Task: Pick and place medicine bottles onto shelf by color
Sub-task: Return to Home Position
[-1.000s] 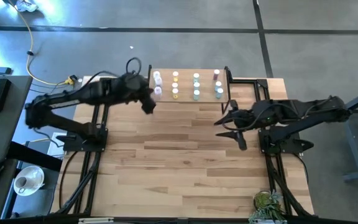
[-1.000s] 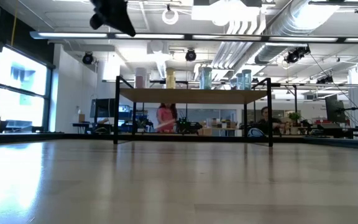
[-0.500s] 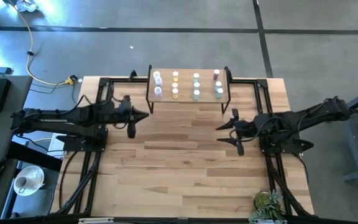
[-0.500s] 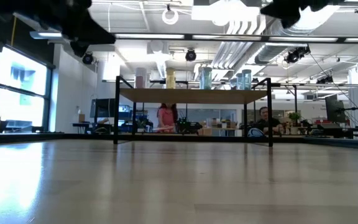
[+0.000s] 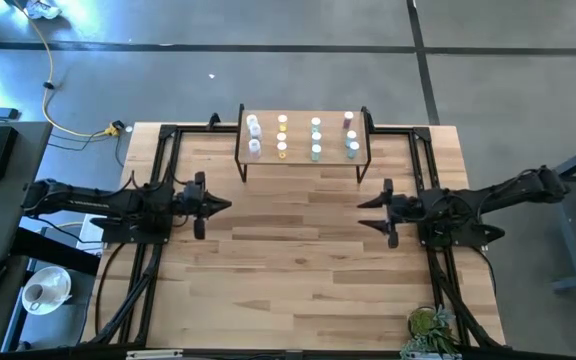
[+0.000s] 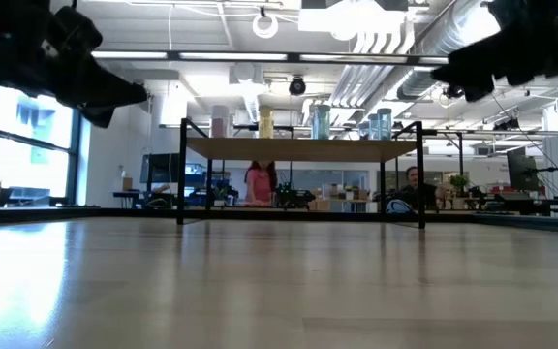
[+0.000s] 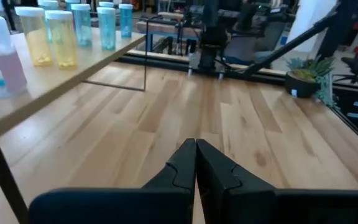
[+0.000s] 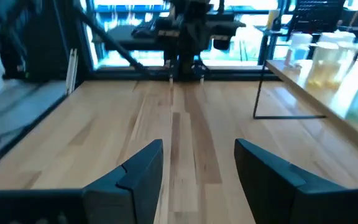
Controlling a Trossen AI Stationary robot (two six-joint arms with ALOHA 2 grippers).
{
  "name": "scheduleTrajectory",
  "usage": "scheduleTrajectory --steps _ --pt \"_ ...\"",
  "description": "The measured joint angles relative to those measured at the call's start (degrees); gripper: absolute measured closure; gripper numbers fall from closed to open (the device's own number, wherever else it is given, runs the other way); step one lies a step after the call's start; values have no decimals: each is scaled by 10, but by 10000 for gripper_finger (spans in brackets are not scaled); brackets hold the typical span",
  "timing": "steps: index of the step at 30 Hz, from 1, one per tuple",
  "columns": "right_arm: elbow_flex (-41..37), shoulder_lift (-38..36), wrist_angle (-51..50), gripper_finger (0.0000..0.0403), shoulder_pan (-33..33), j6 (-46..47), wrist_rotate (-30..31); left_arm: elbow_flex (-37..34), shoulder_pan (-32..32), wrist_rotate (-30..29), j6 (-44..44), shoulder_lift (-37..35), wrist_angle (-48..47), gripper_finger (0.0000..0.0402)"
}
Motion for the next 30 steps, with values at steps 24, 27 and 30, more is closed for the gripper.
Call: scheduleTrajectory --steps 24,27,30 --pt "-123 -291 -57 213 -85 22 94 -39 62 -7 81 -103 -7 401" --pt "-109 -299 -78 213 -108 20 48 -33 68 -7 81 -134 -21 401" --pt "-102 -298 -122 213 -130 40 35 -27 71 -7 81 -167 -49 401"
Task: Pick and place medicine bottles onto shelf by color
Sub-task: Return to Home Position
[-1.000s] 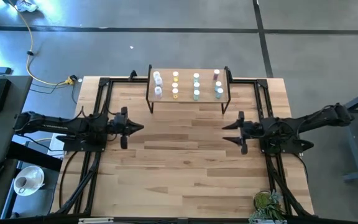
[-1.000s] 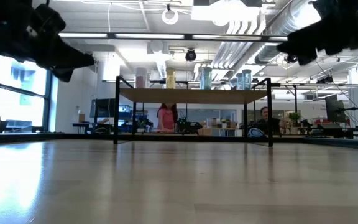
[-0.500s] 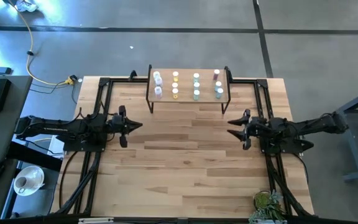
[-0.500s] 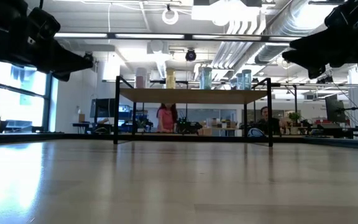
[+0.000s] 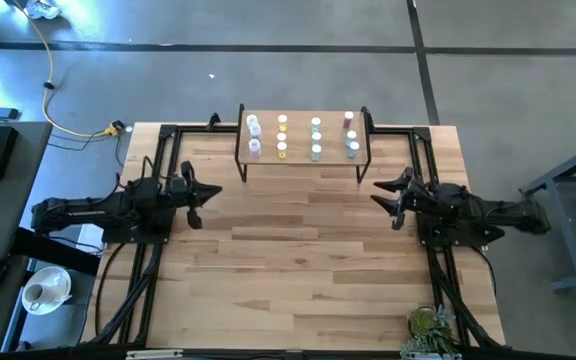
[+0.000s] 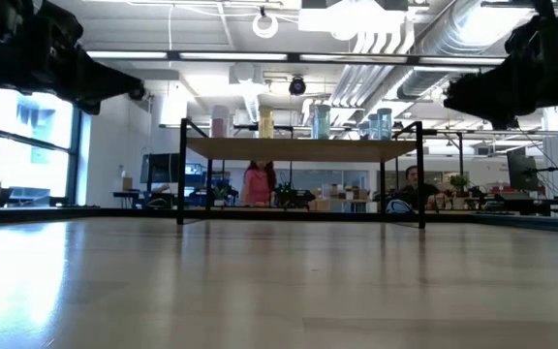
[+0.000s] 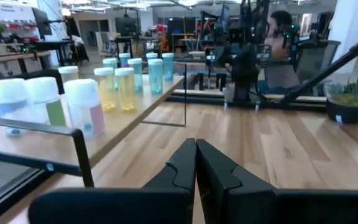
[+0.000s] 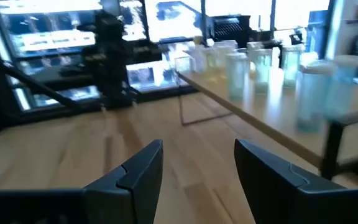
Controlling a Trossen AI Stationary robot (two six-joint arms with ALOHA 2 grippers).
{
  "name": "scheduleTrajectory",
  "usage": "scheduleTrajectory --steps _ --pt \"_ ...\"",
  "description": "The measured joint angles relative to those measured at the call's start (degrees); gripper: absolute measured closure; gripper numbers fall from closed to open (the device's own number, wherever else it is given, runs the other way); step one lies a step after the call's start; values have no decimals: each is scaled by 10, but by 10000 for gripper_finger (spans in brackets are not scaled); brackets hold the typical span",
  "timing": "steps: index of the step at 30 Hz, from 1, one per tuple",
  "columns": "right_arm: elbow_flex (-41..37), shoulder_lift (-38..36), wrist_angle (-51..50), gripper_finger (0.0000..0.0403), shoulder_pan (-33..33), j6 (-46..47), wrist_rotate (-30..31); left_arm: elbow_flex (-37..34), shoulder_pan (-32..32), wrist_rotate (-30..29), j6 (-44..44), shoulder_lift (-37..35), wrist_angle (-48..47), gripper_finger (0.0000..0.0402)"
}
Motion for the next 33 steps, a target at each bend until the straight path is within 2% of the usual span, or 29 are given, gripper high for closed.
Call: scheduleTrajectory --steps 5,13,25,29,33 --pt "0 1 -6 213 -37 -6 -37 -1 0 1 0 -45 -36 401" --pt "0 1 -11 213 -92 -18 -74 -25 0 -2 -3 -76 -25 401" --pt "0 2 -12 213 -104 -37 -74 -25 0 -15 84 -75 -25 401" --pt "0 2 -10 213 -103 -81 -49 -25 0 -15 90 -75 -25 401" --pt "0 2 -10 213 -103 -81 -46 -25 0 -15 84 -75 -24 401"
